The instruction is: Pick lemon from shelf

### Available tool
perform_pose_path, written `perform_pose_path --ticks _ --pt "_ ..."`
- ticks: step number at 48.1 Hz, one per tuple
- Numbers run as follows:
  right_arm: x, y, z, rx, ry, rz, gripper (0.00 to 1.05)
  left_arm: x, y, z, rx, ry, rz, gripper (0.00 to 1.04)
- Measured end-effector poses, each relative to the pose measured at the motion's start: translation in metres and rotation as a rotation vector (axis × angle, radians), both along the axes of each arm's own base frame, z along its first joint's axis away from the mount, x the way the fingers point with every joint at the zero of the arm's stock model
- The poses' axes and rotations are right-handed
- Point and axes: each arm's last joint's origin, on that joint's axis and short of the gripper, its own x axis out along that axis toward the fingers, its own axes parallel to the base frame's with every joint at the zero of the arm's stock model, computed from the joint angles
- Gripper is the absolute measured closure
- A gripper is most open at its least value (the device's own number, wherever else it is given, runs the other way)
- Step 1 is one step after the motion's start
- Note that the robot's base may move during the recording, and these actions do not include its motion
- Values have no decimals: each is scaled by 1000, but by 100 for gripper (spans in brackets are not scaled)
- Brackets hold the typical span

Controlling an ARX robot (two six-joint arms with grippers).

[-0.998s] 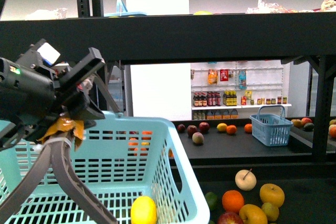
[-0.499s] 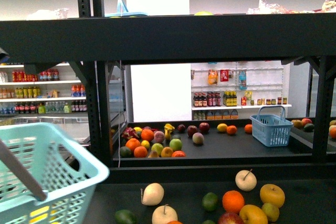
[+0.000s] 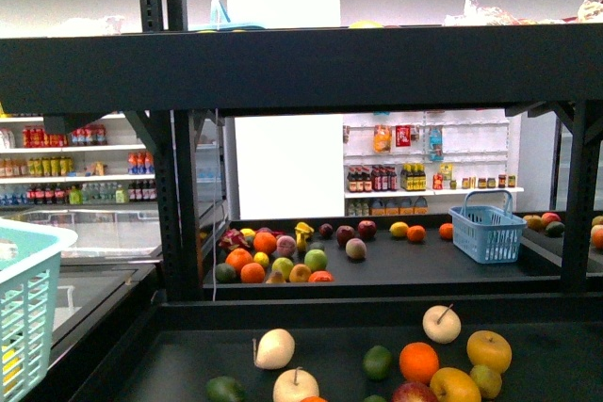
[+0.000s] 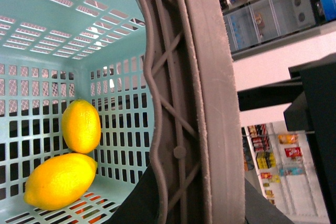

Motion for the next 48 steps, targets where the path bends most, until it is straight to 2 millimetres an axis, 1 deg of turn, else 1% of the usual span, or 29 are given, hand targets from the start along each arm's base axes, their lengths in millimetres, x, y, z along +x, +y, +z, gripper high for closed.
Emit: perform_pose_path --ticks 15,19,33,48 --pt "0 0 0 0 0 0 8 8 36 -15 -69 0 139 88" --pt "0 0 0 0 0 0 8 15 44 -20 -94 -7 163 88" --pt "0 0 0 0 0 0 8 40 52 -28 -141 -23 149 88" --pt "0 0 0 0 0 0 8 53 60 -34 -152 -3 111 89"
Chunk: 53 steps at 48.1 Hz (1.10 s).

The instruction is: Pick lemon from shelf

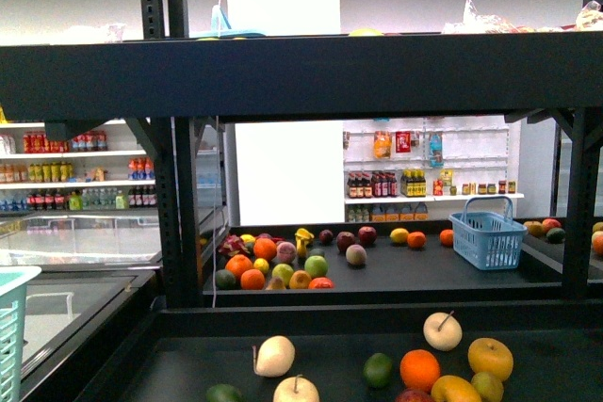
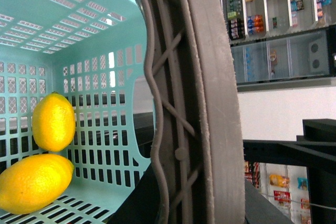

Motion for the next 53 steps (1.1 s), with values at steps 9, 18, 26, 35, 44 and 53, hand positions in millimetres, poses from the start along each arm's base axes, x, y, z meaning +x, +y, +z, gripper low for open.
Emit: perform_pose_path --ticks 9,18,26,35,44,53 --pt "0 0 0 0 0 0 8 2 3 1 22 29 -30 77" --pt "0 0 0 0 0 0 8 3 3 1 38 31 -44 42" --pt "0 0 0 0 0 0 8 -7 1 10 34 40 -50 6" --pt "0 0 0 0 0 0 8 -37 -2 26 21 75 -51 8" --pt "0 0 0 0 0 0 8 -65 -14 31 44 164 -85 8" --pt "0 0 0 0 0 0 8 -109 -62 66 373 166 -220 8"
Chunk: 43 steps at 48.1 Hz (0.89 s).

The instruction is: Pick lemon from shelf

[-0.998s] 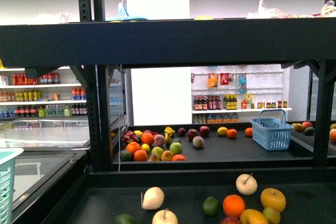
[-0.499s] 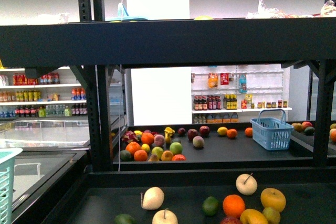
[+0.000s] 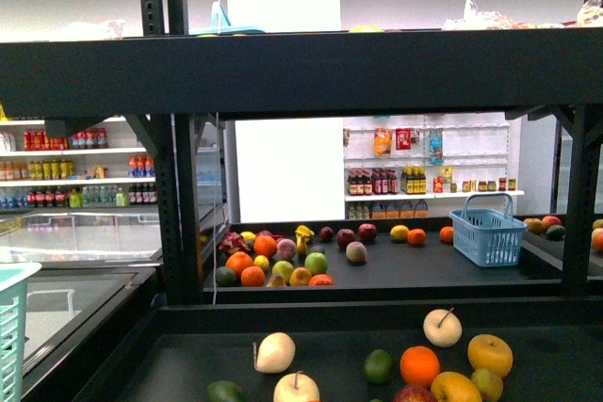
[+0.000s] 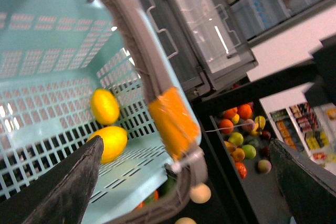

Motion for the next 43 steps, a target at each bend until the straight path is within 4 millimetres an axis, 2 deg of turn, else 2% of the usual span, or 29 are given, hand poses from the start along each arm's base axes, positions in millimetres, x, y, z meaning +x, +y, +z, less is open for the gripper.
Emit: perform_pose_path --ticks 4,10,22,26,30,33,36,43 --pt "0 0 0 0 0 0 8 -29 -37 13 267 -15 -129 8" --pt "0 0 0 0 0 0 8 -65 -75 3 545 13 -261 8" --pt "0 0 0 0 0 0 8 -110 -122 -21 784 -41 -398 9" --pt "0 0 0 0 0 0 8 -127 -128 -40 827 -121 -486 25" --pt "0 0 0 0 0 0 8 -142 -125 -71 842 -118 -504 41" --pt "0 0 0 0 0 0 8 -149 -122 -89 847 -110 -513 52" --pt "0 0 0 0 0 0 8 -152 -117 -106 849 -97 -519 68" --pt "0 0 0 0 0 0 8 -159 -111 -124 853 -101 -516 99"
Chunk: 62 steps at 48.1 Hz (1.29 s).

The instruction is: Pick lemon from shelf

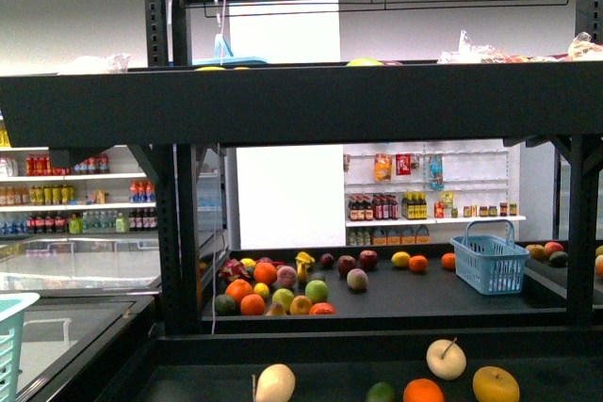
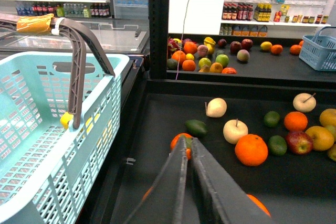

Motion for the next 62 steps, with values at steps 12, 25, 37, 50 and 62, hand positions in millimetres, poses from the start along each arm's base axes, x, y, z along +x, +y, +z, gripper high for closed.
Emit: perform_pose_path --ticks 12,25,37,50,62 --pt "0 0 0 0 0 0 8 -7 12 -20 2 -5 2 102" --pt "0 0 0 0 0 0 8 -13 13 -35 2 -7 4 102" --pt "0 0 0 0 0 0 8 -25 13 -44 2 -13 5 102" --pt "0 0 0 0 0 0 8 -25 13 -50 2 -10 5 102" --pt "0 0 0 0 0 0 8 -25 13 -50 2 -10 5 82"
